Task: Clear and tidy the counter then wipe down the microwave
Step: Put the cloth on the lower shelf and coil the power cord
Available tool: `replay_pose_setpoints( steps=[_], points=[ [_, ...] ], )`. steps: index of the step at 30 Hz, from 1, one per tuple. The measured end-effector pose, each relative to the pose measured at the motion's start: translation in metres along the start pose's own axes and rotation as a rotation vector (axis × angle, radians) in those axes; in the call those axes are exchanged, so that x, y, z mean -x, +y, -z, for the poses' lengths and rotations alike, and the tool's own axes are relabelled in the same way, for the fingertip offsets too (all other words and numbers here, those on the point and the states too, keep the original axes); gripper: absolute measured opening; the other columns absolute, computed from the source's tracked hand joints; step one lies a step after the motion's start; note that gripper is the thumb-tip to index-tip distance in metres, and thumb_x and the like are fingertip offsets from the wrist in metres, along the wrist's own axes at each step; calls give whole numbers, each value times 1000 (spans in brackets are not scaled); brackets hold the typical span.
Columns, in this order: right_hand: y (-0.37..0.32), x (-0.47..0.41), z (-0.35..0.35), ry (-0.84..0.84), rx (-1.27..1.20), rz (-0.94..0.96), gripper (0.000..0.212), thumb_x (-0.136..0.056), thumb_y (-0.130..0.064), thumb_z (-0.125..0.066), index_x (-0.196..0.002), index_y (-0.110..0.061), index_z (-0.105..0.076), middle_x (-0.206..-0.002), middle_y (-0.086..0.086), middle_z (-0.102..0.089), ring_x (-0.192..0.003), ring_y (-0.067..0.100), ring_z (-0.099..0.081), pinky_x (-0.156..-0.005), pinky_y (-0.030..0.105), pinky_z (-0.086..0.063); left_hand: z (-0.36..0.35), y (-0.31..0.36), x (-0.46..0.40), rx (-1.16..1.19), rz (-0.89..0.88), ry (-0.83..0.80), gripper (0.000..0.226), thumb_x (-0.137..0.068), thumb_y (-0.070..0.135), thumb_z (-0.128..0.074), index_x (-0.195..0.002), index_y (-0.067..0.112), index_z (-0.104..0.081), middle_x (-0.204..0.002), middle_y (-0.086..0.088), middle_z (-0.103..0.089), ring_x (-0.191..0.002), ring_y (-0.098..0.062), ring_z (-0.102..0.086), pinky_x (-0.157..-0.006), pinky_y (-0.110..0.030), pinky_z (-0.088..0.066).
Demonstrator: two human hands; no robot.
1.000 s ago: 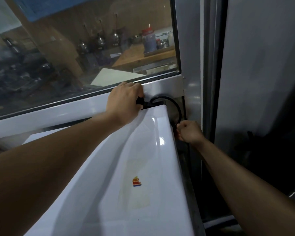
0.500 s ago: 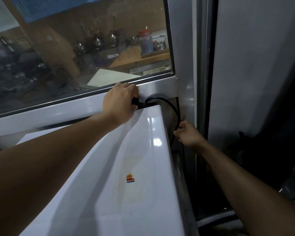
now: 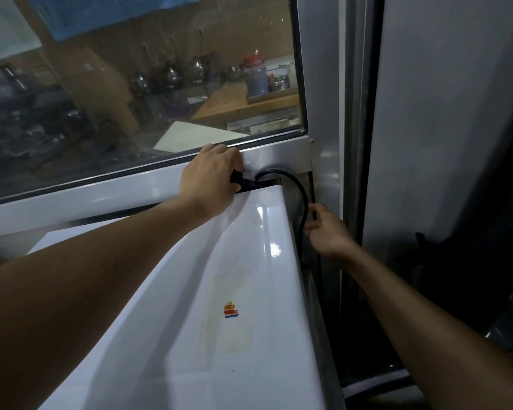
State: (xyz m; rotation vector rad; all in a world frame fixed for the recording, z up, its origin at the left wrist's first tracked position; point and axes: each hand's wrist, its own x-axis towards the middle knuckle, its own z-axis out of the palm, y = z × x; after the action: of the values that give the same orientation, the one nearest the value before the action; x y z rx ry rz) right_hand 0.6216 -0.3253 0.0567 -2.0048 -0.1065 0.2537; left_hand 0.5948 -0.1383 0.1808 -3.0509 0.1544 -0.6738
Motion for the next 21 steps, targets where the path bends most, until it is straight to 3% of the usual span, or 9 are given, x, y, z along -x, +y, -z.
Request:
replay_pose_setpoints(
  steps=[7,10,13,21],
  points=[
    [-2,8,10,26,-1,-5,61,-88,-10,-60,-142,-19,-33,-122,8,-58,-101,21,-56,-85,29,-45,2,-1,0,37,14,2,25,-80,15,-69,-102,18,-58,-106,0,-59,-106,-22,-46,-73,-34,-42],
    [-6,13,16,81,57,23,66,-88,-15,-62,-145,-20,-29,-135,9,-51,-115,25,-52,-95,29,-41,1,-1,1,48,14,1,25,-79,14,-68,-101,18,-57,-106,1,-59,-107,-22,-45,-70,-32,-39],
    [-12,15,22,107,86,49,71,-87,-18,-64,-146,-20,-26,-145,8,-42,-130,26,-44,-107,38,-38,1,-1,1,45,7,2,25,-78,14,-68,-101,17,-57,-106,1,-59,-107,-21,-45,-69,-32,-39],
    [-32,30,29,108,149,198,70,-86,-18,-64,-145,-27,-28,-148,7,-37,-134,24,-38,-102,27,-32,-2,-5,5,80,45,4,21,-74,12,-66,-92,13,-56,-102,-2,-58,-99,-25,-50,-64,-32,-38]
  ],
)
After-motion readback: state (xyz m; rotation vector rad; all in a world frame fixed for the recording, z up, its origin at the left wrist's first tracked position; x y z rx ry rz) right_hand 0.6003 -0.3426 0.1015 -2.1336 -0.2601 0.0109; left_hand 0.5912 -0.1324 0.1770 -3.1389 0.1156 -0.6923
